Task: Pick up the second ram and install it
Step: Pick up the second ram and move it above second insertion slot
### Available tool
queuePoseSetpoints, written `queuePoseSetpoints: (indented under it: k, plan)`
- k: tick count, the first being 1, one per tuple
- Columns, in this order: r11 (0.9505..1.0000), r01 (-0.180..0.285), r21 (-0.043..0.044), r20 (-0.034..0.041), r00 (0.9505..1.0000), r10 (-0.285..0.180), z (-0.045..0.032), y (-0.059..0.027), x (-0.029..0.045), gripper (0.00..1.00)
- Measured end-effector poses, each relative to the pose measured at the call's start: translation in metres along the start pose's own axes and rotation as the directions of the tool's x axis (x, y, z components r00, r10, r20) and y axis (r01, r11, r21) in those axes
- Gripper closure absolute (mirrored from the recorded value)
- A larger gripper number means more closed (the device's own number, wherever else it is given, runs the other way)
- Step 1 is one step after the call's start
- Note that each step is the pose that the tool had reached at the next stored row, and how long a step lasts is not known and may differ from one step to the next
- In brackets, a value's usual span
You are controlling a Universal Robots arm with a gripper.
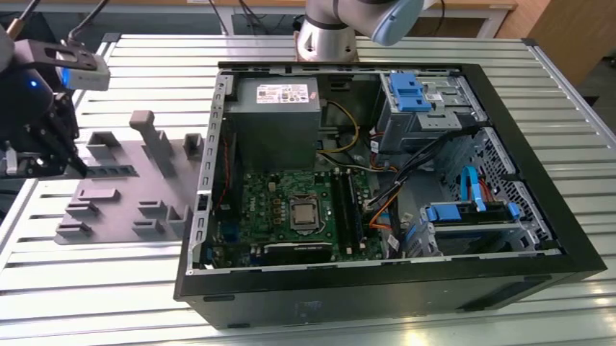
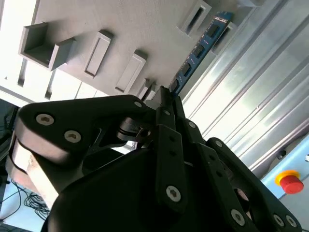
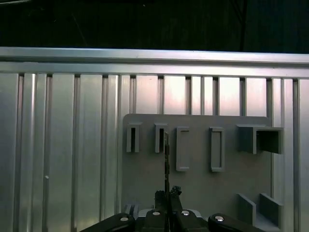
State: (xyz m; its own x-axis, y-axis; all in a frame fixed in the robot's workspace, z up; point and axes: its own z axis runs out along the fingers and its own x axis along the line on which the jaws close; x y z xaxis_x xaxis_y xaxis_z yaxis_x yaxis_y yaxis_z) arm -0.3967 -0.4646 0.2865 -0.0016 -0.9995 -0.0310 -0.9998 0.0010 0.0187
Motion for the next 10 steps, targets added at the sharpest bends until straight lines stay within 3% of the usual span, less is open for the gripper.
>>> queuePoseSetpoints:
  k: [10]
  plan:
    - [1.0000, 0.000, 0.0000, 0.0000, 1.0000, 0.000, -0.0456, 0.0009, -0.0014, 0.86]
